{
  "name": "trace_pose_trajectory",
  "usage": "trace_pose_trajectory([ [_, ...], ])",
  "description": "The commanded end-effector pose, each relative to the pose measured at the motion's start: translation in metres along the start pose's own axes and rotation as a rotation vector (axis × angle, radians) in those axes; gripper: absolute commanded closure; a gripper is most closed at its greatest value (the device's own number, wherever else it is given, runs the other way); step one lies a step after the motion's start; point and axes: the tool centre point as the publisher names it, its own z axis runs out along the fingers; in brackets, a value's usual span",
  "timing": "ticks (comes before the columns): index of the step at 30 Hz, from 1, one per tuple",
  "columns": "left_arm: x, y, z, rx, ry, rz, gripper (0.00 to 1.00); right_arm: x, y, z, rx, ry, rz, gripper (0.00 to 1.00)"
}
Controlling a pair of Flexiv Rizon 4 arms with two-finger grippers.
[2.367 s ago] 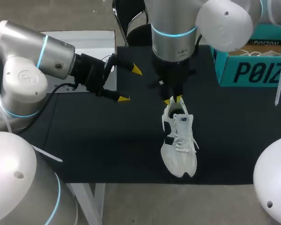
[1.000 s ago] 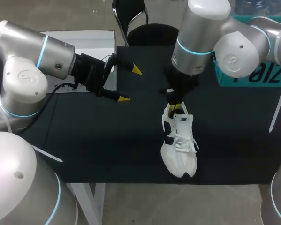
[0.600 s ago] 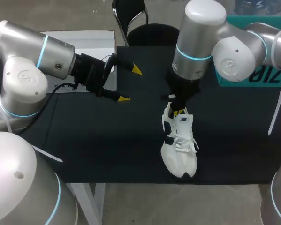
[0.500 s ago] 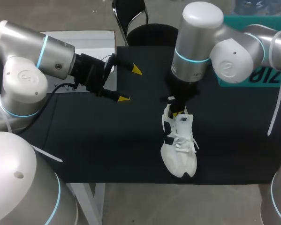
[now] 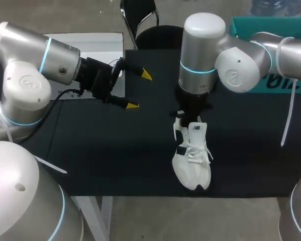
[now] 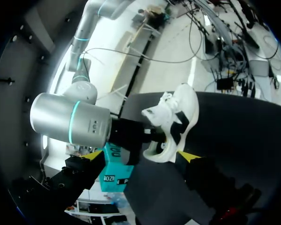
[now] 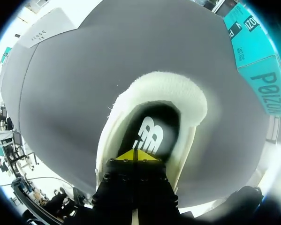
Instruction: Take the shoe out of the shoebox, open the shoe tongue, remove and reinsert the insole, then place the shoe into the shoebox
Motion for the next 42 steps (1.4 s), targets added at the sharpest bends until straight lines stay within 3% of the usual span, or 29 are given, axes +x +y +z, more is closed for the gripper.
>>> trace_pose_trajectory([
  [1, 0.0, 0.0, 0.001, -0.001, 0.003, 0.001, 0.0, 0.0, -0.005, 0.012, -0.011, 0.002, 0.006, 1.0],
  [9, 0.0, 0.0, 0.001, -0.001, 0.003, 0.001, 0.0, 0.003, -0.002, 0.016, -0.02, -0.016, 0.006, 1.0],
  [26, 0.0, 0.0, 0.001, -0.001, 0.003, 0.001, 0.0, 0.007, -0.002, -0.026, -0.072, -0.071, -0.008, 1.0],
  [33, 0.0, 0.0, 0.001, -0.001, 0.003, 0.001, 0.0, 0.003, -0.001, -0.016, -0.052, -0.094, -0.008, 1.0],
  [42, 0.0, 0.0, 0.001, -0.001, 0.003, 0.001, 0.0, 0.001, 0.008, 0.012, -0.036, -0.086, -0.018, 1.0],
])
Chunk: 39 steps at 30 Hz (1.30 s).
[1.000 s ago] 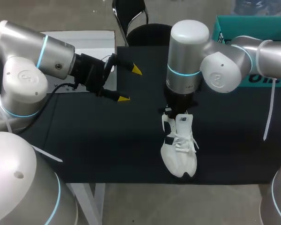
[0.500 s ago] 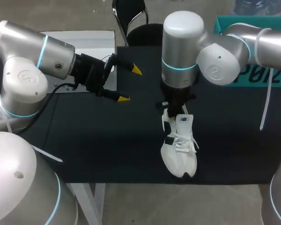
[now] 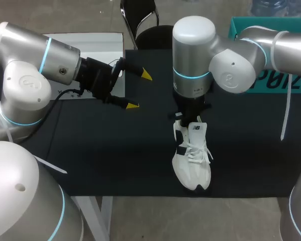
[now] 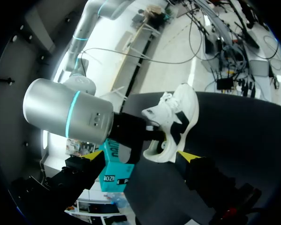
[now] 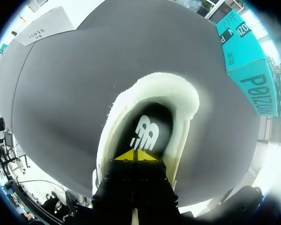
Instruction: Take the shoe out of the shoebox, open the shoe tongue, remove and reinsert the insole, then place the shoe into the shoebox
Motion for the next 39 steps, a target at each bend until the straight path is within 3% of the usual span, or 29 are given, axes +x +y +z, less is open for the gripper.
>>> trace_pose_trajectory([
  [1, 0.0, 0.0, 0.0, -0.001, 0.003, 0.001, 0.0, 0.005, 0.009, 0.019, 0.01, 0.012, -0.008, 1.0],
  [8, 0.0, 0.0, 0.0, -0.001, 0.003, 0.001, 0.0, 0.005, 0.009, 0.033, 0.016, 0.026, -0.014, 1.0],
  [16, 0.0, 0.0, 0.0, -0.001, 0.003, 0.001, 0.0, 0.0, 0.0, 0.025, 0.015, 0.023, 0.002, 1.0],
  [39, 0.0, 0.0, 0.0, -0.001, 0.003, 0.001, 0.0, 0.004, -0.001, 0.024, 0.011, 0.058, 0.002, 1.0],
])
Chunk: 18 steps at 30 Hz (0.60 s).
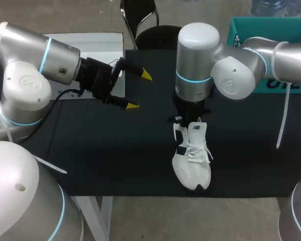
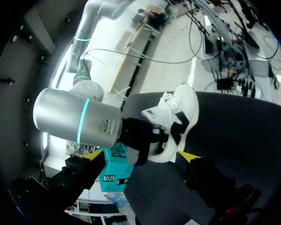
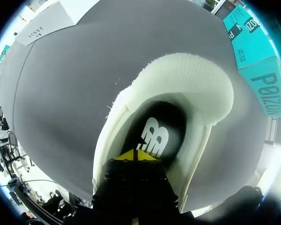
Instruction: Take the shoe out of the shoebox, open the shoe tongue, remove and reinsert the insole, then place the shoe into the shoebox
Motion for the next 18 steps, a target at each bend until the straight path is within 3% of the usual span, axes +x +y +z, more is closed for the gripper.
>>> trace_pose_trajectory([
  [1, 0.0, 0.0, 0.0, -0.001, 0.003, 0.001, 0.0, -0.001, -0.001, 0.004, -0.004, 0.001, 0.001, 1.0],
  [12, 0.0, 0.0, 0.0, -0.001, 0.003, 0.001, 0.0, -0.002, -0.005, 0.002, -0.002, -0.01, 0.06, 1.0],
  [18, 0.0, 0.0, 0.0, -0.001, 0.003, 0.001, 0.0, -0.013, -0.011, -0.013, -0.02, -0.058, 0.135, 1.0],
])
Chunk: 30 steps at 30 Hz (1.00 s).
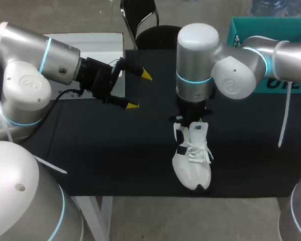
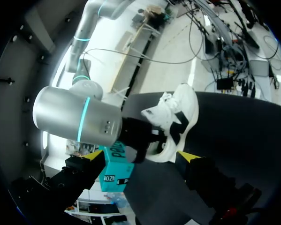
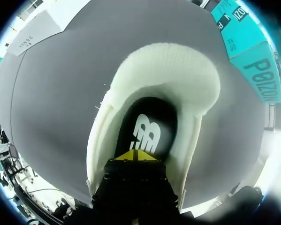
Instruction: Take the shoe out of the shoebox, open the shoe tongue, remove and reinsert the insole, then place the shoe into the shoebox
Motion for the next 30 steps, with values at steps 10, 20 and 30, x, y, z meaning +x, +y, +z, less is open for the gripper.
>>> trace_pose_trajectory([
  [10, 0.0, 0.0, 0.0, -0.001, 0.003, 0.001, 0.0, -0.007, -0.003, -0.035, -0.043, -0.062, 0.055, 1.0],
  [20, 0.0, 0.0, 0.0, -0.001, 0.003, 0.001, 0.0, -0.004, -0.012, -0.034, -0.018, -0.079, 0.085, 1.0],
  [30, 0.0, 0.0, 0.0, -0.001, 0.003, 0.001, 0.0, -0.004, -0.027, -0.035, 0.029, -0.113, 0.131, 1.0],
])
